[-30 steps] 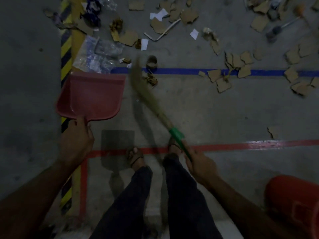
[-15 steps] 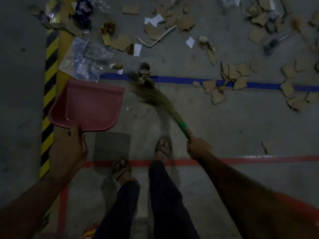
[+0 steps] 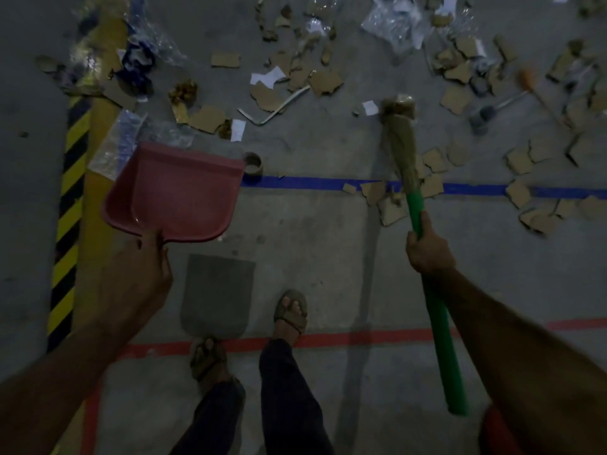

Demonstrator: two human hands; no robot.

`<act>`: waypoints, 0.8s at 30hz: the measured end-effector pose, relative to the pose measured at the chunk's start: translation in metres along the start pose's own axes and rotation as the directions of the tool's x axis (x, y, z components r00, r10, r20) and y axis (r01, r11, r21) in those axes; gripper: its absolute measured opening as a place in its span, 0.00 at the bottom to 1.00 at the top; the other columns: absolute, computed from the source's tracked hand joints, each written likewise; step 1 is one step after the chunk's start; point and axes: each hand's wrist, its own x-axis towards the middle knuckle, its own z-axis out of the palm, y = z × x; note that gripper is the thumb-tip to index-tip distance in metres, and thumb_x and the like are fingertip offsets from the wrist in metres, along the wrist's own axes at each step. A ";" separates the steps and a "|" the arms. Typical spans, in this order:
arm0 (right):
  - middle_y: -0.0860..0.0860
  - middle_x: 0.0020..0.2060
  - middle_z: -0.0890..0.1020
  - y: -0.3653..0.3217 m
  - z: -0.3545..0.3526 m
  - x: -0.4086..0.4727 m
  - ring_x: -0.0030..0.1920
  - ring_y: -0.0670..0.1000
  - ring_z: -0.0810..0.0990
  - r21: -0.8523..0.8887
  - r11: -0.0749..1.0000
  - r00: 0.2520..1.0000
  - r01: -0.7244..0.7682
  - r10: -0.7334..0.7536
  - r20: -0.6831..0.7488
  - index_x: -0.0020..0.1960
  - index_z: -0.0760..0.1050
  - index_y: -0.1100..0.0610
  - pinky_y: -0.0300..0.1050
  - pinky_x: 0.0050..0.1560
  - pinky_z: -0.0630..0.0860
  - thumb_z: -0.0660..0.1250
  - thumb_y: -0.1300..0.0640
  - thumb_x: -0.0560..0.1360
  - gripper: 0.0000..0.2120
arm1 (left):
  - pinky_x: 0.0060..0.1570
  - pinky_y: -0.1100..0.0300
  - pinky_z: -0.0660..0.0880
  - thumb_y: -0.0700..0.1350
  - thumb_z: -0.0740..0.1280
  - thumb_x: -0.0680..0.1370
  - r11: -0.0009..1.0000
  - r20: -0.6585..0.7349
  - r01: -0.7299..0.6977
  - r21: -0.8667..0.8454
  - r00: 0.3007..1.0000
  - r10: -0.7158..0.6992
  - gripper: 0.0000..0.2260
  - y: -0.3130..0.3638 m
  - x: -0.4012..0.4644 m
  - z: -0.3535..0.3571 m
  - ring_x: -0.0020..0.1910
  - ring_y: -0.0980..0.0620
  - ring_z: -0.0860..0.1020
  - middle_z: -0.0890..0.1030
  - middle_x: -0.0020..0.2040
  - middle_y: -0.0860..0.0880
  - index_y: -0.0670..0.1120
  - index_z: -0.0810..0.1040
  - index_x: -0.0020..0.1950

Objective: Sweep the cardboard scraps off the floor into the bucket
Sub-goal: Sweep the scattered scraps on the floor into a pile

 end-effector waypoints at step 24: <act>0.62 0.59 0.73 -0.123 0.177 -0.158 0.53 0.61 0.77 -0.248 0.587 0.606 0.771 -0.556 0.568 0.78 0.37 0.34 0.55 0.53 0.77 0.60 0.53 0.80 0.39 | 0.42 0.42 0.76 0.44 0.64 0.81 0.926 0.150 0.364 0.101 0.914 -0.376 0.19 -0.070 -0.094 -0.015 0.46 0.36 0.77 0.77 0.53 0.38 0.46 0.65 0.70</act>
